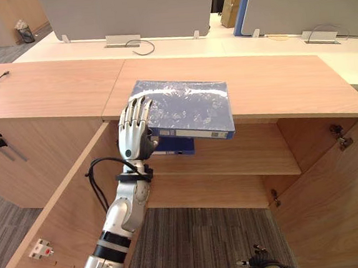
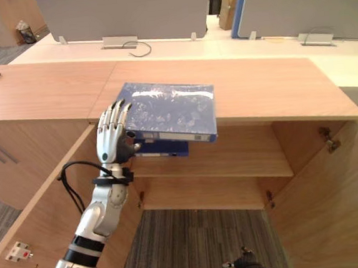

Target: Walk over to the cabinet, pick up the folder, carry it to the office cabinet, place the folder inside the office cabinet, then close the office cabinet door

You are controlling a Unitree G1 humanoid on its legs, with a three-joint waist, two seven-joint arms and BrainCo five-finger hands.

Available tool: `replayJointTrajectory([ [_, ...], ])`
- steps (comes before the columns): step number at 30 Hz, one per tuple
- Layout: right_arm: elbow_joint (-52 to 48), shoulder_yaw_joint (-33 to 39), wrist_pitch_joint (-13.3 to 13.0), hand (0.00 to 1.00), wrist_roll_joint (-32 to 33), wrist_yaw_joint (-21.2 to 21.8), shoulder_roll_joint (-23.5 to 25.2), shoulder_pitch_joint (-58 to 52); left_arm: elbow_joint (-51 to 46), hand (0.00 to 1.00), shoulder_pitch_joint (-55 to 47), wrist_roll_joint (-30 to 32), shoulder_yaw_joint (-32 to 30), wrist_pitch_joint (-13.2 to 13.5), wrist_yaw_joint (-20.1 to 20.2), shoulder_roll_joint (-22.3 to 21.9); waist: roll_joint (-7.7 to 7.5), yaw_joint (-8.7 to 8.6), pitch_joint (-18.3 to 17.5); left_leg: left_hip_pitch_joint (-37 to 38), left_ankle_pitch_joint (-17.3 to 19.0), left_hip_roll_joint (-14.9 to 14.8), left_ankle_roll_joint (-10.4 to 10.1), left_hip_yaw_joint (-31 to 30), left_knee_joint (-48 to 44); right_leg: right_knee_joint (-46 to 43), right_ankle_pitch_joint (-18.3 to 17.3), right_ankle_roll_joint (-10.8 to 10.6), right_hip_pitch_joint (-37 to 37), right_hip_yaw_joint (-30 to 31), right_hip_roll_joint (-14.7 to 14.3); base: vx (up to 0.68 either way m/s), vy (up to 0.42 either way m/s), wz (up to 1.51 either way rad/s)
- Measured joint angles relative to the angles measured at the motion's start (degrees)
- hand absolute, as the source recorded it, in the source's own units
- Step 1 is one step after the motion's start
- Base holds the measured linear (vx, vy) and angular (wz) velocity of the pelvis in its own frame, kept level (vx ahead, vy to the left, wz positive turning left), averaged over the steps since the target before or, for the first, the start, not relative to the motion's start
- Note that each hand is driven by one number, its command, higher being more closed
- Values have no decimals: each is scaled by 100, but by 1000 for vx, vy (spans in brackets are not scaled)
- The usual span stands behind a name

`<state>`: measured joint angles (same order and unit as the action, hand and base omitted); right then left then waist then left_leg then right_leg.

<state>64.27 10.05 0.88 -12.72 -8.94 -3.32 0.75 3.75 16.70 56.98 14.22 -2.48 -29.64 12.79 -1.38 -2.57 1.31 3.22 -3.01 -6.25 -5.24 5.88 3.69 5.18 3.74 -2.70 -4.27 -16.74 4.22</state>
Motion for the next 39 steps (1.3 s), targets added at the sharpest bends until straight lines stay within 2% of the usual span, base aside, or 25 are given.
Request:
replayJointTrajectory([
  [11,-1,175,8,0,1,-3,-6,69,382,0,55,-55,-246,-147,50,42,56,-103,103,59,22,5,12,117,-1,0,10,-4,12,122,3,0,1,-5],
  [16,-7,169,7,0,1,-28,-7,65,432,0,113,-56,-250,-152,68,64,76,-138,115,90,45,4,14,149,-6,2,10,-4,-4,148,3,-2,10,-3],
  [23,-158,168,1,0,-83,-193,-37,76,433,0,170,-55,-345,-173,63,114,185,-156,183,104,73,0,7,270,-10,1,16,-12,47,271,1,4,26,-8],
  [39,-158,107,1,0,-193,-241,-82,58,827,0,530,-76,-330,-172,60,140,224,-288,186,91,140,30,40,338,-102,4,54,-26,69,346,33,-7,17,-2],
])
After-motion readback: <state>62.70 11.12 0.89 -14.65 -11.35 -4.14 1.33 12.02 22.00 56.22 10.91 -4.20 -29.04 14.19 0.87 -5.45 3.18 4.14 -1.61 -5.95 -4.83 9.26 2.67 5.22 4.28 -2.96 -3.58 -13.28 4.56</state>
